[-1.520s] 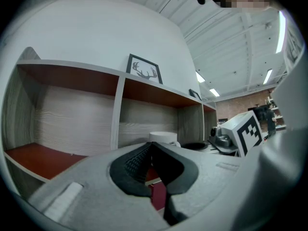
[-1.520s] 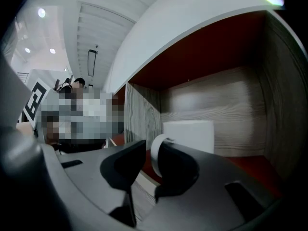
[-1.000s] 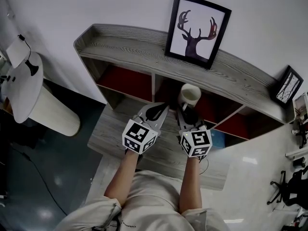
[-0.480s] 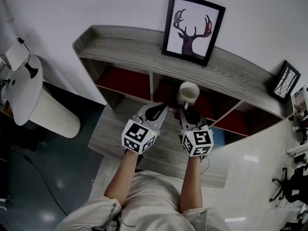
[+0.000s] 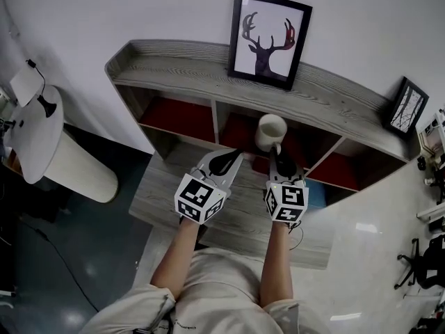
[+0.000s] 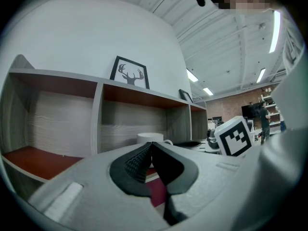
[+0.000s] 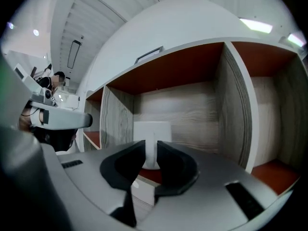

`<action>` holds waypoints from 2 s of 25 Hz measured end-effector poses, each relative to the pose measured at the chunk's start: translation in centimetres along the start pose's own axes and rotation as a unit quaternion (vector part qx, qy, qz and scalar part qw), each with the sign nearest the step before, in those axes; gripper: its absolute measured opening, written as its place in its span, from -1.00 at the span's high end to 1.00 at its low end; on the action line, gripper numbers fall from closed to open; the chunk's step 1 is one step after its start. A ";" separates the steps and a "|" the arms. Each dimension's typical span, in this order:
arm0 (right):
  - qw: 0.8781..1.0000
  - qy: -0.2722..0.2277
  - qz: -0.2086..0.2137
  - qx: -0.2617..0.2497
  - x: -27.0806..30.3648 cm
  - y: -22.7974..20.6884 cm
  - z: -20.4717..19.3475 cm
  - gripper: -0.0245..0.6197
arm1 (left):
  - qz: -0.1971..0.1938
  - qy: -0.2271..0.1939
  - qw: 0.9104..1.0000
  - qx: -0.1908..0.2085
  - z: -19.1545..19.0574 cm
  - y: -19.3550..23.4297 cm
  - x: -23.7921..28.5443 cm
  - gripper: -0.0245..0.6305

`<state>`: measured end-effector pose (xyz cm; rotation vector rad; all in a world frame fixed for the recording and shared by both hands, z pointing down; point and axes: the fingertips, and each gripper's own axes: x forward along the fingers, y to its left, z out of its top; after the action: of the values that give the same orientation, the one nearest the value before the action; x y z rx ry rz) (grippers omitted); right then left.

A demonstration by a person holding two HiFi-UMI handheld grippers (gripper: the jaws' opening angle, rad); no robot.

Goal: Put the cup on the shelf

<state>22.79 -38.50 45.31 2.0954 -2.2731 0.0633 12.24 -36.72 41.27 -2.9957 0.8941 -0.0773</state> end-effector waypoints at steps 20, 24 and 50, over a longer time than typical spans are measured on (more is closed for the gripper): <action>0.997 -0.001 -0.072 -0.007 -1.5 -0.1 -0.9 0.68 | -0.003 0.045 0.999 0.010 -2.0 0.1 -3.8 0.90; 0.996 0.001 -0.094 -0.002 -2.5 0.3 -0.8 0.69 | -0.022 0.039 0.999 0.014 -1.1 0.2 -4.3 0.90; 0.980 0.007 -0.200 0.002 -11.6 5.3 -0.9 0.75 | -0.130 0.035 0.991 0.027 -2.2 -1.7 -7.4 0.90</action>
<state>18.49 -26.47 45.46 2.4960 -1.7991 0.0667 6.88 -31.26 43.19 -3.0567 0.4908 -0.2064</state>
